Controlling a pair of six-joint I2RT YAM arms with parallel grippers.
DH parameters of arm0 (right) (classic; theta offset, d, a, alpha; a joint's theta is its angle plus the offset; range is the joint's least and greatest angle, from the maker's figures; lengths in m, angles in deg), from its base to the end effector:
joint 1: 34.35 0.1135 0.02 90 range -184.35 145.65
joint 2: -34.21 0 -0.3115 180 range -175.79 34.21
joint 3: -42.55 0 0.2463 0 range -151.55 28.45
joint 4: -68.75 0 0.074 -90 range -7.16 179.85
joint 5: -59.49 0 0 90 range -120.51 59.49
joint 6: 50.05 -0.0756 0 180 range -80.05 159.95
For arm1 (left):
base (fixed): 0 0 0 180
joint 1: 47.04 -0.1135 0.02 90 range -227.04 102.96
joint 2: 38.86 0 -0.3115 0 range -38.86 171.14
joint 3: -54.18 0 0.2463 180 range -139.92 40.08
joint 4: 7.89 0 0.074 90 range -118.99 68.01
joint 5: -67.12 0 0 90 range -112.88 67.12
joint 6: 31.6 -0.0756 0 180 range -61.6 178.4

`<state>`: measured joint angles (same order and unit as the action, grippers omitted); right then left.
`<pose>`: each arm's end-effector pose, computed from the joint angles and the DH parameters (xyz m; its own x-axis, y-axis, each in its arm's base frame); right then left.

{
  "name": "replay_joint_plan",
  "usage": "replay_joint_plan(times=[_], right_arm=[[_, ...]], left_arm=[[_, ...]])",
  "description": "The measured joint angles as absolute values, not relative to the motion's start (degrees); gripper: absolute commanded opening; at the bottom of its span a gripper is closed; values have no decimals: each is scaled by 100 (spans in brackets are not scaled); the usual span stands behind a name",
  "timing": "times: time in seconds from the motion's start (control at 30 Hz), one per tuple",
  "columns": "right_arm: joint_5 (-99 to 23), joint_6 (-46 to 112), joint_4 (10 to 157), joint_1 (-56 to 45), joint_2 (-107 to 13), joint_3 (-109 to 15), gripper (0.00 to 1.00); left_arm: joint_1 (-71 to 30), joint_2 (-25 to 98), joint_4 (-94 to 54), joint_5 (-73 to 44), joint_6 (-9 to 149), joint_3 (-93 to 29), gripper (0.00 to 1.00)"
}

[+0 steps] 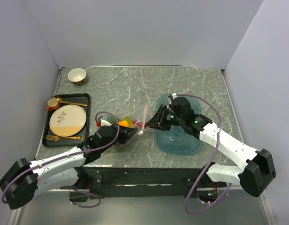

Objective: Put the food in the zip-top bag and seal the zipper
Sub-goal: Zip the zipper food storage bag at the center of the board.

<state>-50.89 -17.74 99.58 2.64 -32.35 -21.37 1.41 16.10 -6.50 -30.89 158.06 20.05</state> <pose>0.1942 0.1793 0.3081 -0.9082 0.3077 -0.2835 -0.0532 0.5872 0.8077 0.1483 -0.1515 0.2314 -0.6076 -0.7862 0.1125 -0.3273 0.1188 -0.9374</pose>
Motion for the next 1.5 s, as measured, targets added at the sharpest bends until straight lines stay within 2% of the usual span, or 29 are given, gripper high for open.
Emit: replay_joint_plan(times=[0.63, 1.2, 1.5], right_arm=[[-5006, -2036, 9907, 264, -2947, -2047, 36], [-5288, -2604, 9289, 371, -2892, -1735, 34], [-5524, -2943, 9219, 430, -2905, -1411, 37]], left_arm=[[141, 1499, -595, -3082, 15799, 2059, 1], [141, 1276, -573, -3165, 15795, 2208, 1], [141, 1317, -528, -3174, 15795, 2208, 1]])
